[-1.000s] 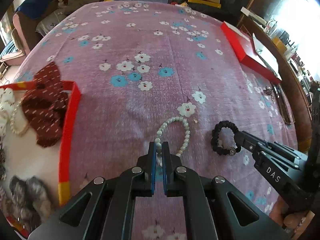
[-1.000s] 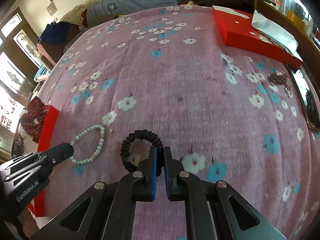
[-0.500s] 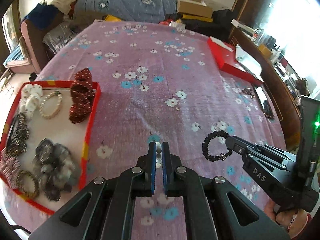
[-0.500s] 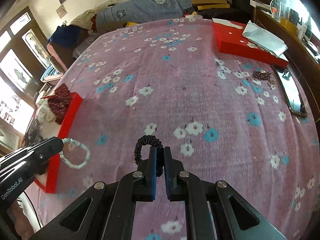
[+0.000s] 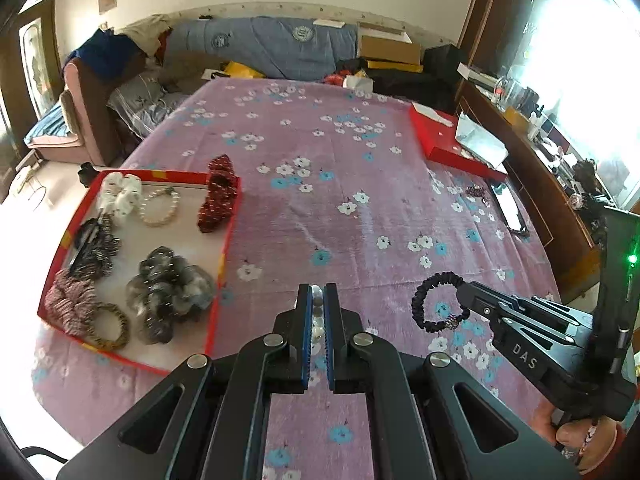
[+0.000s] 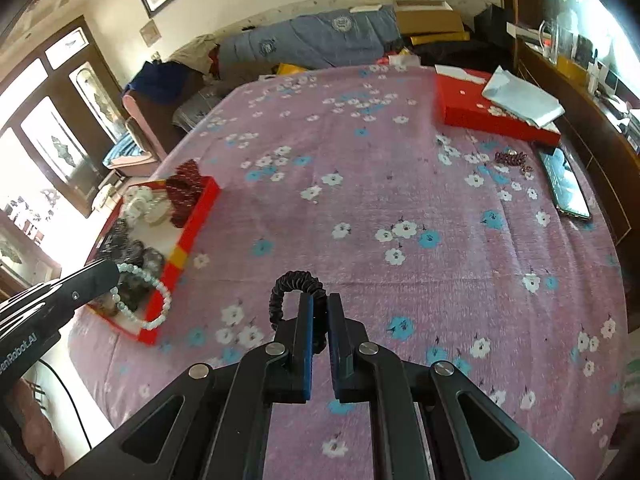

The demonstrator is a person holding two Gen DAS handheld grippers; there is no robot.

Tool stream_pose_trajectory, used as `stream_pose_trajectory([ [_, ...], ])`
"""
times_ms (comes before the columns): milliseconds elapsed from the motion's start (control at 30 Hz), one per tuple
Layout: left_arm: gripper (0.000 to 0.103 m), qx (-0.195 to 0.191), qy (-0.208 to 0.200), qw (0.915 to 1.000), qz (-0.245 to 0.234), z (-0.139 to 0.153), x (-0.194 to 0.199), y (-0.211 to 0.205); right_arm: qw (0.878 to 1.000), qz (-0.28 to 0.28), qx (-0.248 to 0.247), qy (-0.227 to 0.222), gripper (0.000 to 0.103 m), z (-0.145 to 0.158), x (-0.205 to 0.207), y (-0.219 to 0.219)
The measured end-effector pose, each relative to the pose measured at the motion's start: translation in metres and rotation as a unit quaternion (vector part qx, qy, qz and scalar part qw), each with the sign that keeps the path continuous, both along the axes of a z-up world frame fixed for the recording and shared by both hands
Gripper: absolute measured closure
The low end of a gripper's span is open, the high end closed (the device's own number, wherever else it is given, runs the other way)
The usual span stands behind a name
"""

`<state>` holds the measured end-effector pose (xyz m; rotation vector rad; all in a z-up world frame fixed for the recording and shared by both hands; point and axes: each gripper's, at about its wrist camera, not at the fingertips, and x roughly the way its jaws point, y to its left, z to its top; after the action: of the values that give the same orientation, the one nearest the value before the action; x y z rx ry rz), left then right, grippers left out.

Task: Organize jewelry
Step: 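Carry the white bead and black beaded bracelets toward the tray with both tools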

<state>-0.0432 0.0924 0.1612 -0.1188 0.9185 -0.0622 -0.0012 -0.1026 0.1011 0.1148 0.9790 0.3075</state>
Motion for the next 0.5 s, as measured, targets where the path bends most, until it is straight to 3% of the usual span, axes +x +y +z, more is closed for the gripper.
stream_pose_trajectory([
  [133, 0.098, 0.001, -0.017, 0.9998, 0.01, 0.015, -0.017, 0.008, 1.0, 0.009, 0.005, -0.012, 0.095, 0.012, -0.014, 0.002],
  [500, 0.098, 0.05, -0.07, 0.9959, 0.026, 0.056, -0.049, 0.017, 0.998, 0.026, 0.022, -0.043, 0.095, 0.038, -0.038, 0.009],
])
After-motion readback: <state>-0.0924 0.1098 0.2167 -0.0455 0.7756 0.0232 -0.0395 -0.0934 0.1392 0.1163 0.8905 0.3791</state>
